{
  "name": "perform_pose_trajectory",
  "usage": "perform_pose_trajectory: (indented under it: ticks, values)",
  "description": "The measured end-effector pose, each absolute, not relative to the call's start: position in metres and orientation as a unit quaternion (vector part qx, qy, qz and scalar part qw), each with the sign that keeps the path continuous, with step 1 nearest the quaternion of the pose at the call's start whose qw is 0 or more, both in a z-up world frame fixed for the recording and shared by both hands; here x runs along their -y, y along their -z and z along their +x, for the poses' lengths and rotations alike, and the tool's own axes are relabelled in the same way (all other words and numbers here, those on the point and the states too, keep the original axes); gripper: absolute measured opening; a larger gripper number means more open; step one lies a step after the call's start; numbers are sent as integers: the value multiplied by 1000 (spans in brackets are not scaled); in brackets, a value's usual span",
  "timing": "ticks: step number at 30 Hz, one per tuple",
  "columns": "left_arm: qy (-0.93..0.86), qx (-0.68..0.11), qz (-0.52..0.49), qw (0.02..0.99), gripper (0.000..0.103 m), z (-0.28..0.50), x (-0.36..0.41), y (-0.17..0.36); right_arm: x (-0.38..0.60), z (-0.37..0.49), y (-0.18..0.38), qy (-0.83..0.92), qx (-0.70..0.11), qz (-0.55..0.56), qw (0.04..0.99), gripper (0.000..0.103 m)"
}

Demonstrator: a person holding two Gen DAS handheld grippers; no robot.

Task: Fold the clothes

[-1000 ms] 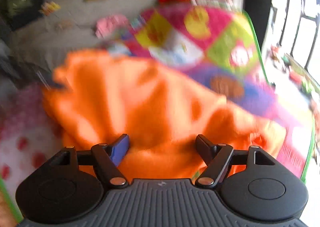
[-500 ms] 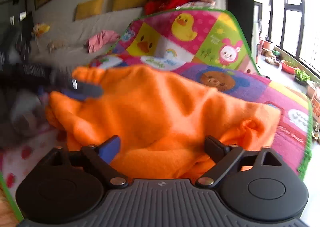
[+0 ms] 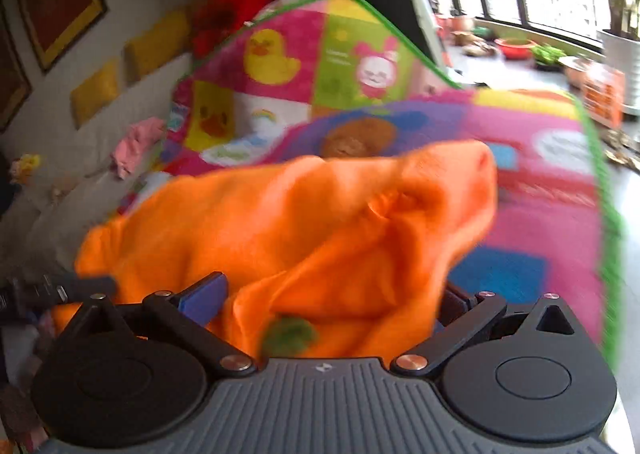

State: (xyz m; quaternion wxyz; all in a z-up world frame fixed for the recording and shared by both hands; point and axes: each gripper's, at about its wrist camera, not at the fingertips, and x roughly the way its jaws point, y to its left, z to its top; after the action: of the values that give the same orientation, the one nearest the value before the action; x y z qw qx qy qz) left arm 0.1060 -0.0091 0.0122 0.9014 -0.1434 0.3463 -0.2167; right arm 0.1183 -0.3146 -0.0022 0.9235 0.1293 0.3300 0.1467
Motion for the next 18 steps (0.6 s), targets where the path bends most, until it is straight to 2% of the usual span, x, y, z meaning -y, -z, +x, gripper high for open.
perform_pose_trajectory:
  ticks: [4, 7, 12, 18]
  values:
    - [201, -341, -141, 907, 99, 114, 7, -11, 296, 150, -5, -142, -315, 87, 934, 103]
    - [204, -340, -144, 907, 100, 114, 5, -12, 292, 157, -6, -103, -336, 26, 936, 103]
    - [214, -334, -149, 906, 100, 110, 4, -11, 291, 135, 2, -88, -336, -54, 936, 103]
    - [210, -337, -184, 899, 100, 97, -3, -17, 300, 113, 8, -74, -333, -29, 940, 103]
